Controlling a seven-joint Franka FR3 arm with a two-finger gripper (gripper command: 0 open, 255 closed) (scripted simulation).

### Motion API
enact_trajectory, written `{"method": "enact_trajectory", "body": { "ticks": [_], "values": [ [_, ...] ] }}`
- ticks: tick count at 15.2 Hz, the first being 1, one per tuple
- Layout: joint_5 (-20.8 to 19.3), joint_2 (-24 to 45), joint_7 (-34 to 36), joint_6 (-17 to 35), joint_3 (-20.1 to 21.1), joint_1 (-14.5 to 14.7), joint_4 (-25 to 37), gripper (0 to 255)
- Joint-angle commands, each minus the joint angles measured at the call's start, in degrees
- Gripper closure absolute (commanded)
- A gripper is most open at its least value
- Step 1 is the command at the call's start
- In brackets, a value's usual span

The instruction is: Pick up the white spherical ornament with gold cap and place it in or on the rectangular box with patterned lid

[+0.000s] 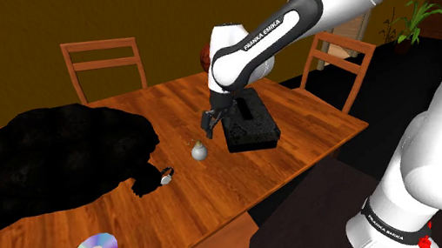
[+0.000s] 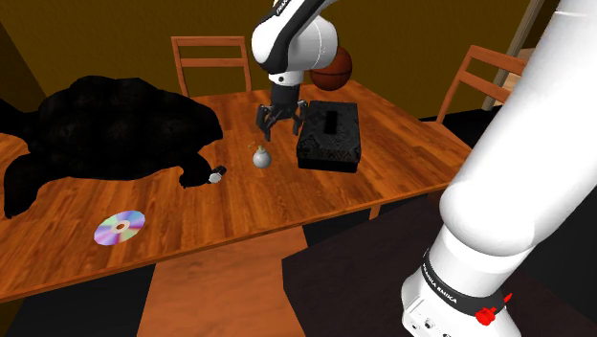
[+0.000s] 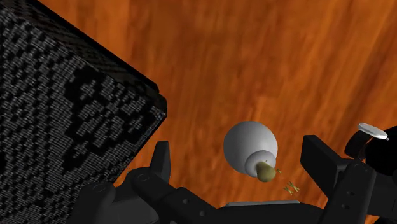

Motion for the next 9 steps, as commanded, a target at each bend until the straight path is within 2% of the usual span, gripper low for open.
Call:
{"method": "enact_trajectory", "body": {
  "ticks": [1, 5, 9],
  "values": [
    [1.3, 4.6, -1.0, 2.7, 0.4, 0.4, 2.8, 0],
    [3.6, 12.0, -2.8, 6.6, 1.5, 1.0, 7.7, 0],
    [3.7, 14.5, -2.9, 9.3, 1.7, 1.2, 7.7, 0]
  ]
}}
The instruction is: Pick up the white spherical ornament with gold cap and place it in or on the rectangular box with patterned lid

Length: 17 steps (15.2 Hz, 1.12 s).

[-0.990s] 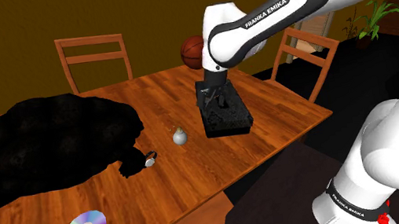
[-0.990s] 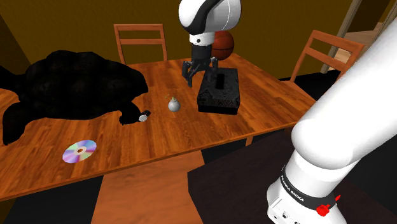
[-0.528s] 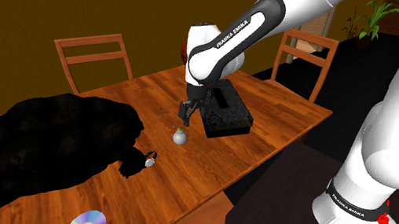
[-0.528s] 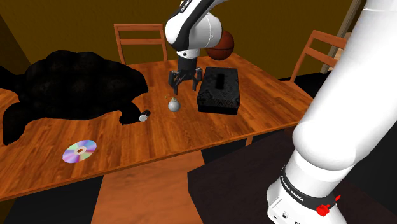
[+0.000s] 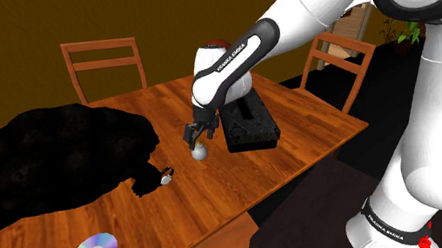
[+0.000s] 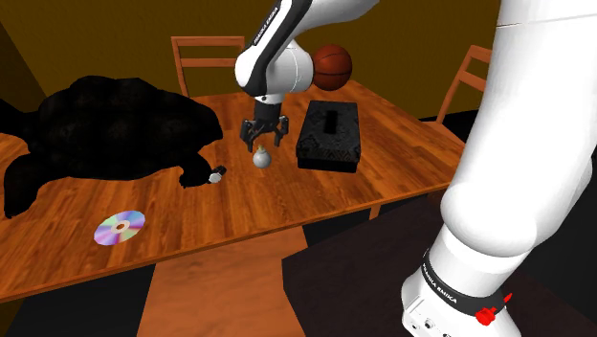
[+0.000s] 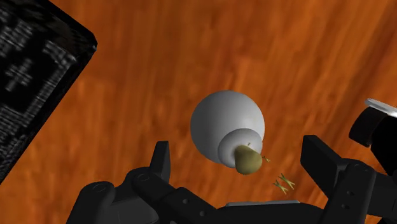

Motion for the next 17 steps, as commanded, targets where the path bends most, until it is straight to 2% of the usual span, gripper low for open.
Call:
{"method": "enact_trajectory", "body": {
  "ticks": [1, 4, 11, 12, 17],
  "values": [
    [0.1, 1.6, 0.0, 1.7, 0.1, 0.2, 0.0, 0],
    [0.2, 3.3, -0.1, 3.3, 0.2, 0.4, 0.1, 0],
    [0.2, 3.3, -0.1, 3.3, 0.2, 0.4, 0.1, 0],
    [0.2, 3.3, -0.1, 3.3, 0.2, 0.4, 0.1, 255],
    [0.2, 3.3, -0.1, 3.3, 0.2, 0.4, 0.1, 255]
  ]
}}
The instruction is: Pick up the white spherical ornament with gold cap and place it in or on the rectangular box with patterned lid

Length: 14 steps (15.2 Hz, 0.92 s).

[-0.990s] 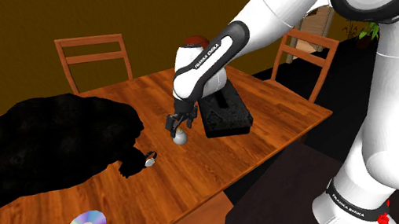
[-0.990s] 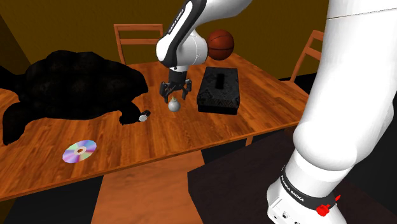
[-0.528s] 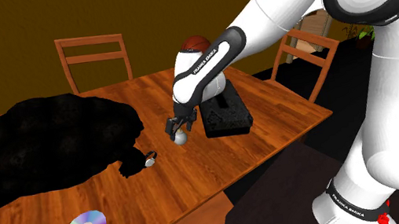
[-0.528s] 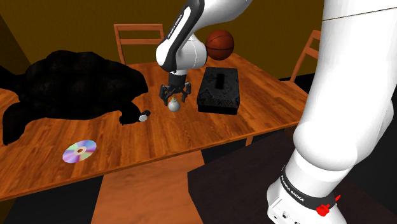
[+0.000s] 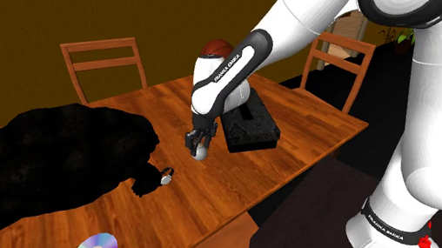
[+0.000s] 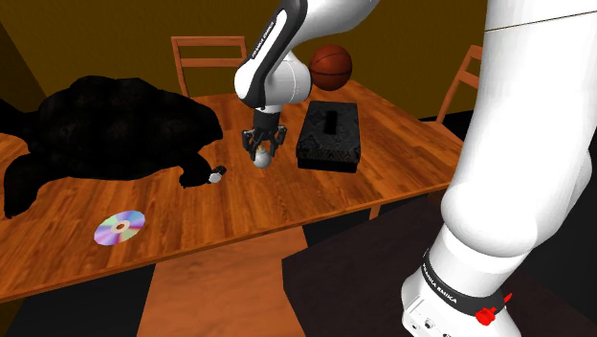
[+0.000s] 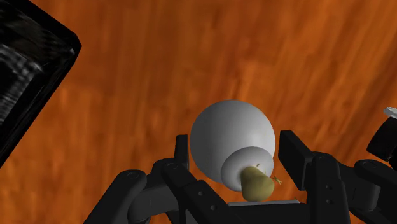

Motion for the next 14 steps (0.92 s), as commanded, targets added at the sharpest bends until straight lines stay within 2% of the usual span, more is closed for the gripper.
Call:
{"method": "enact_trajectory", "body": {
  "ticks": [1, 4, 14],
  "values": [
    [0.0, 0.0, 0.0, 0.0, 0.0, 0.0, 0.0, 255],
    [0.0, 0.0, 0.0, 0.0, 0.0, 0.0, 0.0, 255],
    [-0.6, -5.6, 1.2, -6.8, -0.2, 0.0, 1.2, 255]
  ]
}}
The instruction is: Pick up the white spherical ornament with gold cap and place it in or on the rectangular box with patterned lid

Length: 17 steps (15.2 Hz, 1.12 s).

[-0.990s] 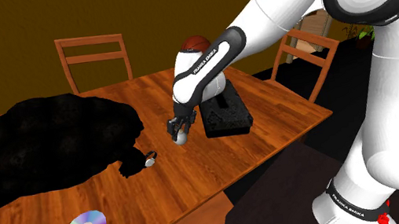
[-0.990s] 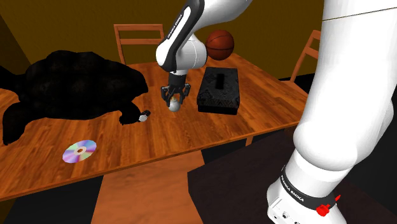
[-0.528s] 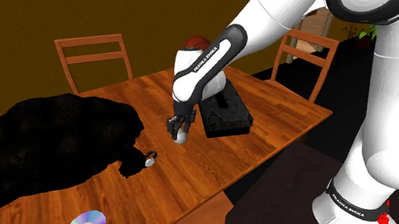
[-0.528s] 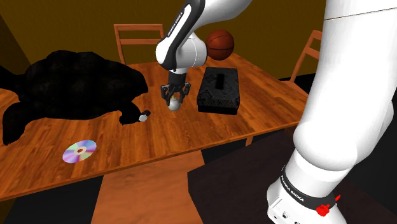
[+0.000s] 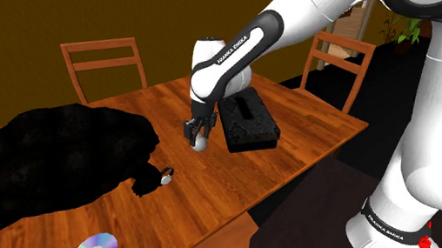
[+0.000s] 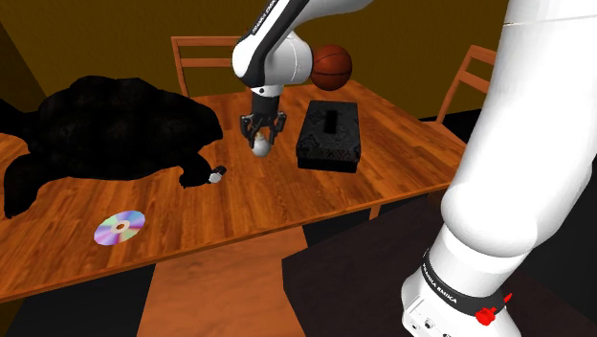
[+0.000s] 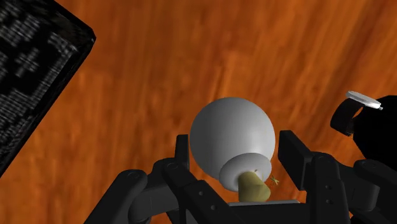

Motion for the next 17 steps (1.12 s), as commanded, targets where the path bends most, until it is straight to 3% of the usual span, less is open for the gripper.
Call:
{"method": "enact_trajectory", "body": {
  "ticks": [1, 17],
  "values": [
    [-0.2, -1.0, 0.3, -1.5, 0.0, 0.0, 0.6, 255],
    [-1.0, -7.8, 2.0, -13.0, -0.3, -0.2, 5.3, 255]
  ]
}}
